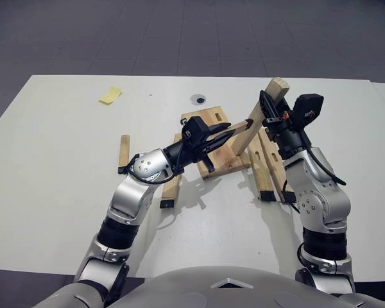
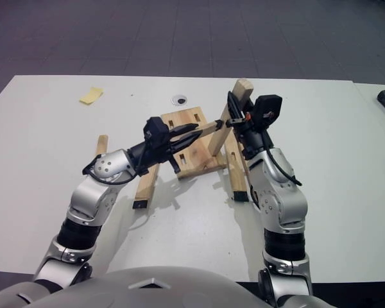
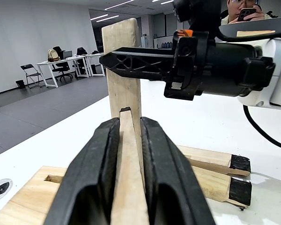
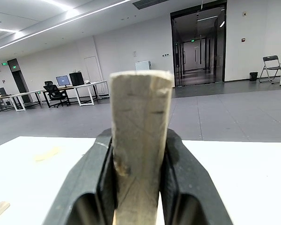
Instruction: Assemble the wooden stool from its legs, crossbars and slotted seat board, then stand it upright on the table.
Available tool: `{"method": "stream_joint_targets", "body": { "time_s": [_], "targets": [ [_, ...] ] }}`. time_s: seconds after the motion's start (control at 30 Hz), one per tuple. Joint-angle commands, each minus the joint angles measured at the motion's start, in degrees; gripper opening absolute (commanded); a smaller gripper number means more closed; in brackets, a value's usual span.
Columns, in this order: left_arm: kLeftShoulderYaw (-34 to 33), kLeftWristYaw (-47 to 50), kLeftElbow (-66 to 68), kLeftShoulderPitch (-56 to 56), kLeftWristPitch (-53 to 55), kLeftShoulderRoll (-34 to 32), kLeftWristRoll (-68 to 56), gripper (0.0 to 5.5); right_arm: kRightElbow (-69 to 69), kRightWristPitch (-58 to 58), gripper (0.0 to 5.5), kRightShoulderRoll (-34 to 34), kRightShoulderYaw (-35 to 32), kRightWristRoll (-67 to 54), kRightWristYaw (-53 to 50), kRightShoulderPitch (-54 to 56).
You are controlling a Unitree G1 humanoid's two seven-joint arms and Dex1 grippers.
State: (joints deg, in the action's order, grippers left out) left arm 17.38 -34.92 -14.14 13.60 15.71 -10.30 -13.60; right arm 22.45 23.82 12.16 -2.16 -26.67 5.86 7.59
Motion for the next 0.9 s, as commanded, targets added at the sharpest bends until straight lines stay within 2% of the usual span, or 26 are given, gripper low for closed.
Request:
{"method": "stream_joint_targets", "body": {
  "time_s": [0.03,0.9],
  "targets": [
    [1.37,-0.42,3.36,1.89,-2.56,1.11,1.41,0.6,-5.35,8.55,1.0,1.27,2.33,1.7,0.06,-4.3],
    [1.5,-1.47,12.19,4.89,-9.11,0.77,4.6,0.59,-4.53,10.26,1.0,3.22,3.35,1.15,1.61,-4.12]
  ]
}}
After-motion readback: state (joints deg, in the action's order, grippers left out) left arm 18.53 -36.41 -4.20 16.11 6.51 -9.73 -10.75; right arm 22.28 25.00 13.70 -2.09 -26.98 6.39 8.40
